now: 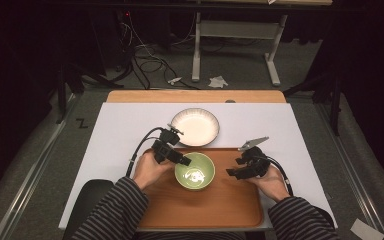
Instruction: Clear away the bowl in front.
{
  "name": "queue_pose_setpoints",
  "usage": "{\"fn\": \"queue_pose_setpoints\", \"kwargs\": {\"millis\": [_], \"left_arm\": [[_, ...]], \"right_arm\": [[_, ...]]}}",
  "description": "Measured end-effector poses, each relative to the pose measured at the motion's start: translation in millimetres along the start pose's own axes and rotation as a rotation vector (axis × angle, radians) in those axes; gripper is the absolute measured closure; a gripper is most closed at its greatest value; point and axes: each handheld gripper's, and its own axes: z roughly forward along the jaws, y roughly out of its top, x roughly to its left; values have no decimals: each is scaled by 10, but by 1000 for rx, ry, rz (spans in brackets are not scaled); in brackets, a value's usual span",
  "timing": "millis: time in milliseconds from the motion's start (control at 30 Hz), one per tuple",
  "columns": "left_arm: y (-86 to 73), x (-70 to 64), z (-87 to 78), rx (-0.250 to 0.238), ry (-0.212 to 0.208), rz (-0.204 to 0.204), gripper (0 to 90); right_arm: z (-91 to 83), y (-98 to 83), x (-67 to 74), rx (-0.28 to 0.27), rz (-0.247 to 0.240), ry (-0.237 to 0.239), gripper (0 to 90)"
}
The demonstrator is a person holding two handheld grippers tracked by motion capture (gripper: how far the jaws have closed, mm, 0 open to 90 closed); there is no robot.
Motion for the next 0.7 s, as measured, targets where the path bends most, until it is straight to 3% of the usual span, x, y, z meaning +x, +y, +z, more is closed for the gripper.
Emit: {"fn": "queue_pose_setpoints", "kwargs": {"millis": [133,700], "left_arm": [[22,7,-59,12,-13,11,502],[120,37,-268,-60,-38,-9,498]], "right_arm": [[3,-2,-2,-7,-3,-2,399],[4,-3,-7,-7,-3,0,400]]}}
